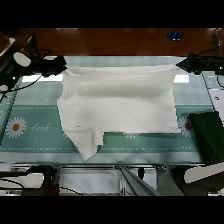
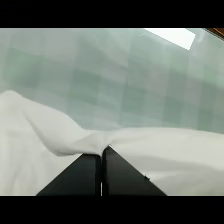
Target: Fold the shirts.
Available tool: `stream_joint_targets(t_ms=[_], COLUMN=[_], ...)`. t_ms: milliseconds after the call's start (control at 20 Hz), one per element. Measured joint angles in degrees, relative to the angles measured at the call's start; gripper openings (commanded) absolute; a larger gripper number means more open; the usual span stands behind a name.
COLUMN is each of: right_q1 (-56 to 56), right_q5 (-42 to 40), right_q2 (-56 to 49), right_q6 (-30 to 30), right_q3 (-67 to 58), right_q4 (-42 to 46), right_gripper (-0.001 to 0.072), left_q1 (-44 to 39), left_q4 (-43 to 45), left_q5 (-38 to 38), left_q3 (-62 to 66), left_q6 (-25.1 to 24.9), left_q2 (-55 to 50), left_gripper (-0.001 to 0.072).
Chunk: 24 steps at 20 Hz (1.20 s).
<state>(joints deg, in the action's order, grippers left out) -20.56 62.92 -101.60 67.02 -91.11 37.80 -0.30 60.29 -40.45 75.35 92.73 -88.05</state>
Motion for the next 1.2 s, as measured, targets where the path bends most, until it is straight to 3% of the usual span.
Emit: stream_joint_targets(t_ms=[200, 550, 750, 800, 850, 900, 1200], right_q1=[0.42, -3.76, -3.82, -3.69, -3.43, -3.28, -6.97], right_q5=[1.33, 14.97, 17.05, 17.0, 16.65, 16.44, 16.44], right_q2=[-3.43, -4.28, -4.35, -4.39, -4.42, -4.39, 0.87], right_q6=[1.22, 1.6, 1.33, 1.25, 1.25, 1.38, 2.71], right_q3=[-3.32, -2.86, 1.95, 3.02, 3.89, 4.5, 5.88], right_q4=[-0.55, 4.85, 9.9, 10.43, 10.93, 11.08, 12.22], right_gripper=[0.0029, 0.003, 0.0033, 0.0139, 0.0404, 0.0406, 0.0405], left_q1=[0.17, 3.93, 3.78, 3.74, 3.8, 3.91, 7.96], left_q4=[-0.33, 0.35, 1.53, 1.62, 1.7, 1.9, 4.26], left_q5=[-0.68, -18.1, -21.44, -21.64, -22.36, -22.86, -34.86], left_q3=[1.36, 1.9, -2.97, -3.76, -4.26, -4.46, -3.34], left_q6=[0.52, -6.86, -8.79, -9.03, -9.18, -9.16, -8.9], left_q2=[-1.86, -2.51, -3.21, -3.5, -3.74, -3.87, -0.76], left_gripper=[0.0017, 0.0017, 0.0019, 0.0103, 0.0425, 0.0509, 0.0508])
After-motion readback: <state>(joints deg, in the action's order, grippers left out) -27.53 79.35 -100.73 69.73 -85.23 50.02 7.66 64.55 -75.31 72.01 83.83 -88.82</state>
